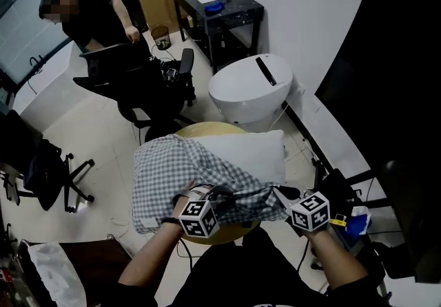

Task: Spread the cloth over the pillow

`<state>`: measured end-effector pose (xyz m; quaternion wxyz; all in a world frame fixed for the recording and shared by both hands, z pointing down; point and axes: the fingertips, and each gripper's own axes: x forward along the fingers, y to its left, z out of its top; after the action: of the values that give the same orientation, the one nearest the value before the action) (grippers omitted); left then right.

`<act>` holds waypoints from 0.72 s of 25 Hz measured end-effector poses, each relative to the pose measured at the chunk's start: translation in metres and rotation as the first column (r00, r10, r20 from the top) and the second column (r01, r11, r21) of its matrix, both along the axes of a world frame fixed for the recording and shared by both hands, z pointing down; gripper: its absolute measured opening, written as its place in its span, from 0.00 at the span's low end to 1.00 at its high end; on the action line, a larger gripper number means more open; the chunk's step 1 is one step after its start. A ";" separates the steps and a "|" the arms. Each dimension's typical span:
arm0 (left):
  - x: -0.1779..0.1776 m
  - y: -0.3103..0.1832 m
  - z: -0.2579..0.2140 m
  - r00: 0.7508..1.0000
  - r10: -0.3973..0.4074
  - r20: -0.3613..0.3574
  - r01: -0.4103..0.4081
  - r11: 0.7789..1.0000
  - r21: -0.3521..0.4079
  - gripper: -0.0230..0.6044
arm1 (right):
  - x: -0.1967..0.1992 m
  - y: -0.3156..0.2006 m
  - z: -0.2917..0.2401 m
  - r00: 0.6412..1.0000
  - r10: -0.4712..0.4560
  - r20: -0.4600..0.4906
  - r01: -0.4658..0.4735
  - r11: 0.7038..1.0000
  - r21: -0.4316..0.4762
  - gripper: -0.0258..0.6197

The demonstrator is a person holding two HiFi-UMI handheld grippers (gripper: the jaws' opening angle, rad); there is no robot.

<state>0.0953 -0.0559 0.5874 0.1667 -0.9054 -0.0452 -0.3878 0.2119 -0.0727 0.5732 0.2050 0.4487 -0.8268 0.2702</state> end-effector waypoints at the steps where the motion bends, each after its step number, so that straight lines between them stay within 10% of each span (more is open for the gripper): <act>1: 0.000 -0.005 -0.004 1.000 -0.014 -0.014 0.014 1.000 0.008 0.18 | 0.006 -0.006 -0.003 0.999 0.001 -0.034 0.000 1.000 0.025 0.06; 18: -0.013 -0.077 -0.021 0.975 -0.218 -0.031 0.219 0.974 0.050 0.18 | 0.098 -0.136 -0.013 0.921 0.019 -0.390 0.044 0.987 0.154 0.06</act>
<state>0.0824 -0.1327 0.5661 0.1475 -0.9051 0.0671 -0.3931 0.3097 -0.2089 0.5598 0.3308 0.5031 -0.7912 0.1071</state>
